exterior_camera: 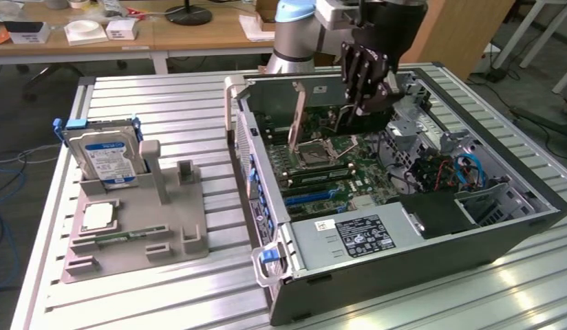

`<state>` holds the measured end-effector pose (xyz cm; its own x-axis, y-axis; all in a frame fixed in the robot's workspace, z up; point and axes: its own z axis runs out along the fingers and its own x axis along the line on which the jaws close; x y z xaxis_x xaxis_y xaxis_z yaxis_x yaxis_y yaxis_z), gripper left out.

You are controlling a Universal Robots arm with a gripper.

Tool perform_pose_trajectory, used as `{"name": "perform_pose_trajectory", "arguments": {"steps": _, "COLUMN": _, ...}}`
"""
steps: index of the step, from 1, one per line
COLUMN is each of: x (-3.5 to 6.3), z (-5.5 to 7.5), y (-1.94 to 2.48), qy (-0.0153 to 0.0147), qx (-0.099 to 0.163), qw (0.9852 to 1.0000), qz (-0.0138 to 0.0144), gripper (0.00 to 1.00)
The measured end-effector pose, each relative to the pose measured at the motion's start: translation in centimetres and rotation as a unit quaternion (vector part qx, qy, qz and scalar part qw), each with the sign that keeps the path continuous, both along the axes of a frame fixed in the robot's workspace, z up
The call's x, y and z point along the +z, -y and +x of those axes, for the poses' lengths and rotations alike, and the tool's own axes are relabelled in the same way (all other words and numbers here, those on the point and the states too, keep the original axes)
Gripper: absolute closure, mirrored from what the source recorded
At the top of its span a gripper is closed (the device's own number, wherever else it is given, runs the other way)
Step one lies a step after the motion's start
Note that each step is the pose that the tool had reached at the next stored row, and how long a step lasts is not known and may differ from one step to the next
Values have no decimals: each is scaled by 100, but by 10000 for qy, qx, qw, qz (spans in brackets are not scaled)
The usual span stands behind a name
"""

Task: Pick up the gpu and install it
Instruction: 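Insert the gpu into the slot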

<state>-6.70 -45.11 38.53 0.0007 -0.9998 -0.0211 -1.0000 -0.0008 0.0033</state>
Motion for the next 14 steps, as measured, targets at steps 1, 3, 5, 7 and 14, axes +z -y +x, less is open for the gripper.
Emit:
{"name": "perform_pose_trajectory", "arguments": {"steps": 1, "x": -7, "z": 0, "y": 0, "qy": 0, "qx": 7, "qw": 10000, "qz": 0, "gripper": 73}}
{"name": "perform_pose_trajectory", "arguments": {"steps": 3, "x": -20, "z": -1, "y": 0, "qy": 0, "qx": 8, "qw": 10000, "qz": 1, "gripper": 73}}
{"name": "perform_pose_trajectory", "arguments": {"steps": 5, "x": -36, "z": -4, "y": 0, "qy": 1, "qx": 7, "qw": 10000, "qz": 1, "gripper": 73}}
{"name": "perform_pose_trajectory", "arguments": {"steps": 7, "x": -53, "z": -13, "y": -1, "qy": 1, "qx": 7, "qw": 10000, "qz": 1, "gripper": 73}}
{"name": "perform_pose_trajectory", "arguments": {"steps": 14, "x": -126, "z": -53, "y": -8, "qy": 1, "qx": 19, "qw": 10000, "qz": 1, "gripper": 73}}
